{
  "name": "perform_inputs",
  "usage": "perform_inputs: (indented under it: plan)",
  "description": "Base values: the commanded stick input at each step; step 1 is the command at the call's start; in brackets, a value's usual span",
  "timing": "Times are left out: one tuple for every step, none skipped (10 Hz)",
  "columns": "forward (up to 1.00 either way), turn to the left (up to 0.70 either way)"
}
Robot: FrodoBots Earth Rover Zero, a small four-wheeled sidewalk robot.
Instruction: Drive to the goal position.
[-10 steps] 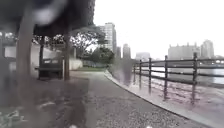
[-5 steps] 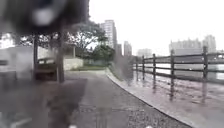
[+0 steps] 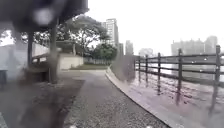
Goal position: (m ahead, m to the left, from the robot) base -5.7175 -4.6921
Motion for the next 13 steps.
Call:
perform_inputs:
  plan:
    - [1.0, 0.32]
    - [1.0, 0.13]
    - [1.0, 0.0]
    - [0.09, 0.0]
    - [0.0, 0.0]
    - [0.0, 0.0]
    - [0.0, 0.0]
    - [0.0, 0.0]
    - [0.0, 0.0]
    - [0.0, 0.0]
    - [0.0, 0.0]
    - [0.0, 0.0]
    - [0.0, 0.0]
